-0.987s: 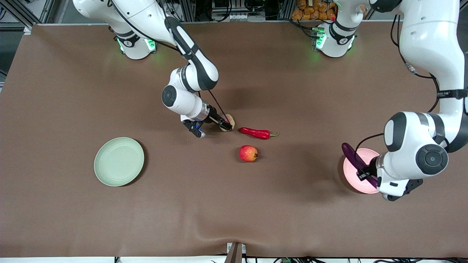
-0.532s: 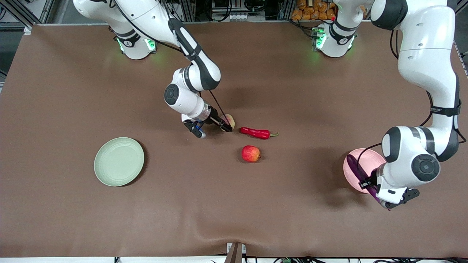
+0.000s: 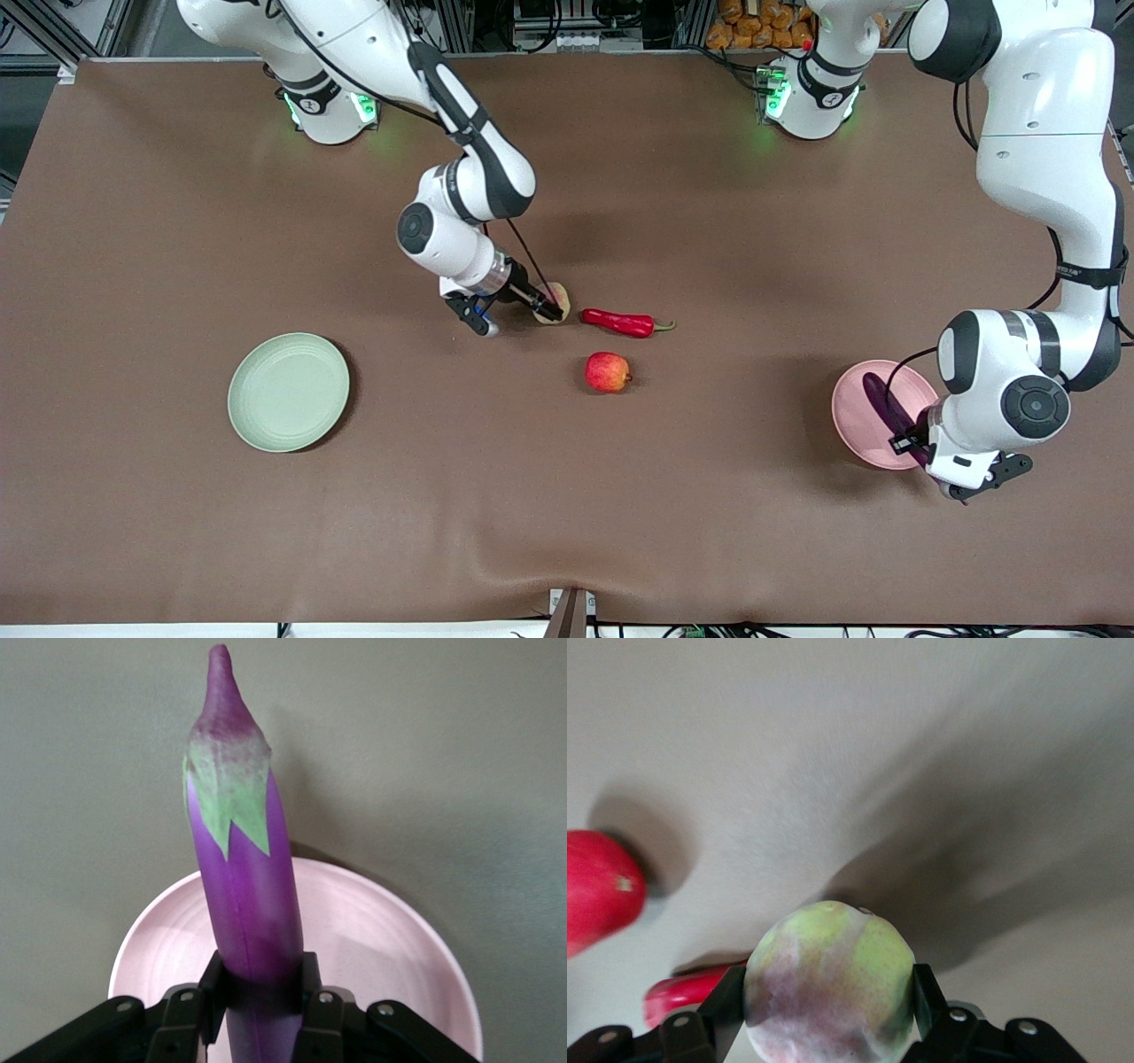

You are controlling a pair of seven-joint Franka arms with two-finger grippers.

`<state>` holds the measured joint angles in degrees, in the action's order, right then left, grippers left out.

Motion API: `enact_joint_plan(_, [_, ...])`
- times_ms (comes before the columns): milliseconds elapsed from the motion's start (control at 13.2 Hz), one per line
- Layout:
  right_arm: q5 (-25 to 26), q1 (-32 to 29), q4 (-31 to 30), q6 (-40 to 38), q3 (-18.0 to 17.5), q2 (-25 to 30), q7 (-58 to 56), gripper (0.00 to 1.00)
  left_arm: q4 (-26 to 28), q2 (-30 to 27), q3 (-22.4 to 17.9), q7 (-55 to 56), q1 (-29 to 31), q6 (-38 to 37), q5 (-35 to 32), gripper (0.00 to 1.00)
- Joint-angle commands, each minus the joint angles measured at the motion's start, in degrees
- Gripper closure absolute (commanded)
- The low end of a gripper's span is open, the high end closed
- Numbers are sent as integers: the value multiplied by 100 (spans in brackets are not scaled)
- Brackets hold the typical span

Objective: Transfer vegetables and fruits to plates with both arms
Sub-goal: 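Lower the eggplant onto the pink plate while the right gripper grasps the peach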

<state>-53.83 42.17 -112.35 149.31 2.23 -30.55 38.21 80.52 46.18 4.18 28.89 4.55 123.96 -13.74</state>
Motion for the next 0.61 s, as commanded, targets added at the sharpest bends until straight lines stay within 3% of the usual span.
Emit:
enact_joint_plan(0, [65, -909, -77, -1347, 40, 706, -312, 46, 289, -223, 56, -173, 125, 84, -146, 72])
enact_joint_plan(76, [283, -1190, -59, -1761, 162, 839, -514, 46, 289, -223, 56, -173, 125, 84, -138, 48])
enact_joint_plan(152, [616, -1472, 28, -2287, 277, 918, -681, 46, 289, -232, 56, -173, 116, 84, -137, 4])
enact_joint_plan(380, [1609, -2508, 1062, -3993, 383, 867, -1165, 47, 271, -661, 109, -165, 90, 23, -137, 0])
enact_joint_plan(532, [2103, -3028, 1661, -4645, 383, 692, -1866, 47, 254, -1021, 292, -156, 55, -318, -94, 0])
